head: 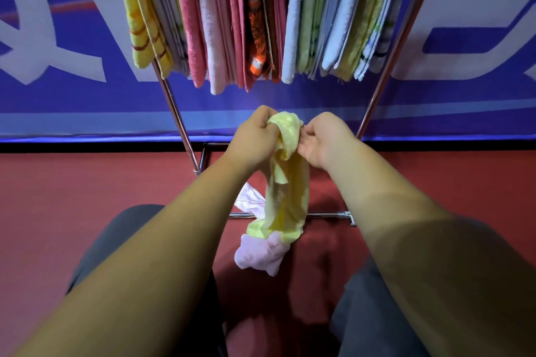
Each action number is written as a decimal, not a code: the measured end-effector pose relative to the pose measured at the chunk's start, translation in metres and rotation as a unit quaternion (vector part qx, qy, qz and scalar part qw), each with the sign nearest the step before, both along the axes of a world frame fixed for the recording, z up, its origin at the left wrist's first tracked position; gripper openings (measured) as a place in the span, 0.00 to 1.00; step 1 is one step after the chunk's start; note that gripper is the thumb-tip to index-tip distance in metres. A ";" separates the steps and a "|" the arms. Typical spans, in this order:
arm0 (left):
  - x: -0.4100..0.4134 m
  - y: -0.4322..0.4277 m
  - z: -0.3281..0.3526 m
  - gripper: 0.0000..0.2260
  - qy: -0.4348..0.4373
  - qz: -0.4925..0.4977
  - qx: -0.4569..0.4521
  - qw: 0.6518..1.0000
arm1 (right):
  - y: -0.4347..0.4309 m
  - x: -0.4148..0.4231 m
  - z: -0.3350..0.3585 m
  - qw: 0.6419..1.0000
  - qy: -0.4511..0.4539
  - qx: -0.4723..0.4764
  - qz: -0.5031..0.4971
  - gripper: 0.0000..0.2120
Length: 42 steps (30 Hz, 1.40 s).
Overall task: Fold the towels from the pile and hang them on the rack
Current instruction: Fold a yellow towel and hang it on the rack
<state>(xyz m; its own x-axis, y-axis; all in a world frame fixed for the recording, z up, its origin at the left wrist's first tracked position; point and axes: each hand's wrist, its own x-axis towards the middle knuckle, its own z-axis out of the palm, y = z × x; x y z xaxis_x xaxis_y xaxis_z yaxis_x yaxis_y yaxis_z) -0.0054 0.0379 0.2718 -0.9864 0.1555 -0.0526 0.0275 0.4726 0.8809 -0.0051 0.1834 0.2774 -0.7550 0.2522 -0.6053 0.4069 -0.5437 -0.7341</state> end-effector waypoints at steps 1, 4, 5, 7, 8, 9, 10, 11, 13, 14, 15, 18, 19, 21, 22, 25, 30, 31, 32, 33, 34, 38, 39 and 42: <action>-0.002 0.001 -0.001 0.08 -0.010 0.013 0.018 1.000 | -0.001 -0.001 -0.001 0.999 -0.011 0.025 0.026 0.20; -0.006 0.003 0.000 0.13 -0.036 0.049 0.040 0.997 | -0.005 -0.002 -0.002 0.989 -0.022 0.099 0.106 0.29; -0.006 0.003 0.001 0.15 -0.045 0.059 0.037 0.997 | -0.007 -0.001 -0.002 0.986 -0.014 0.103 0.128 0.30; -0.009 0.001 -0.001 0.17 -0.058 0.078 0.019 0.995 | -0.009 0.001 0.000 0.983 -0.010 0.100 0.155 0.27; -0.010 0.000 -0.001 0.18 -0.061 0.086 0.008 0.994 | -0.010 0.001 -0.001 0.982 -0.013 0.101 0.159 0.25; -0.011 -0.001 -0.001 0.20 -0.063 0.094 -0.004 0.994 | -0.010 0.002 -0.002 0.981 -0.015 0.104 0.164 0.24; -0.011 -0.002 -0.002 0.22 -0.063 0.104 -0.012 0.993 | -0.011 0.003 -0.002 0.979 -0.016 0.108 0.170 0.23; -0.012 -0.003 -0.002 0.23 -0.064 0.110 -0.019 0.992 | -0.012 0.003 -0.002 0.978 -0.014 0.108 0.176 0.25; -0.014 -0.004 -0.003 0.22 -0.064 0.117 -0.032 0.990 | -0.011 0.002 -0.002 0.977 -0.003 0.101 0.186 0.29; -0.015 -0.005 -0.004 0.22 -0.065 0.118 -0.039 0.990 | -0.011 0.003 -0.001 0.978 0.008 0.082 0.194 0.29; -0.016 -0.005 -0.004 0.22 -0.066 0.117 -0.043 0.990 | -0.012 0.004 0.000 0.976 0.018 0.064 0.206 0.26; -0.017 -0.006 -0.005 0.21 -0.071 0.115 -0.034 0.990 | -0.018 0.001 -0.004 0.972 0.042 0.095 0.211 0.22; -0.017 -0.007 -0.005 0.21 -0.075 0.109 -0.027 0.991 | -0.019 -0.001 -0.006 0.969 0.043 0.131 0.203 0.19; -0.018 -0.008 -0.005 0.22 -0.090 0.099 -0.016 0.991 | -0.017 -0.005 -0.012 0.962 0.027 0.206 0.177 0.14; -0.018 -0.008 -0.004 0.21 -0.095 0.096 -0.008 0.991 | -0.014 -0.007 -0.016 0.956 0.019 0.241 0.168 0.13; -0.020 -0.009 -0.008 0.16 -0.083 0.090 -0.001 0.992 | -0.002 -0.008 -0.021 0.942 0.035 0.314 0.110 0.12; -0.027 -0.018 -0.009 0.09 0.006 0.095 -0.069 0.993 | 0.005 -0.014 -0.018 0.928 0.072 0.366 -0.002 0.04; -0.029 -0.021 -0.009 0.10 0.020 0.099 -0.084 0.991 | 0.008 -0.014 -0.015 0.927 0.076 0.367 -0.015 0.05; -0.031 -0.024 -0.009 0.09 0.031 0.105 -0.102 0.989 | 0.012 -0.015 -0.014 0.927 0.083 0.364 -0.031 0.06; -0.034 -0.028 -0.009 0.08 0.040 0.111 -0.123 0.985 | 0.017 -0.015 -0.012 0.929 0.087 0.356 -0.049 0.07; -0.035 -0.032 -0.010 0.08 0.047 0.118 -0.147 0.981 | 0.021 -0.016 -0.011 0.930 0.094 0.349 -0.064 0.07; -0.043 -0.048 -0.013 0.14 0.047 0.106 -0.222 0.968 | 0.033 -0.019 -0.014 0.927 0.103 0.348 -0.096 0.03; -0.044 -0.051 -0.013 0.17 0.041 0.100 -0.229 0.967 | 0.035 -0.019 -0.015 0.926 0.098 0.349 -0.104 0.03; -0.044 -0.057 -0.011 0.25 0.023 0.098 -0.211 0.972 | 0.041 -0.016 -0.016 0.932 0.081 0.331 -0.121 0.07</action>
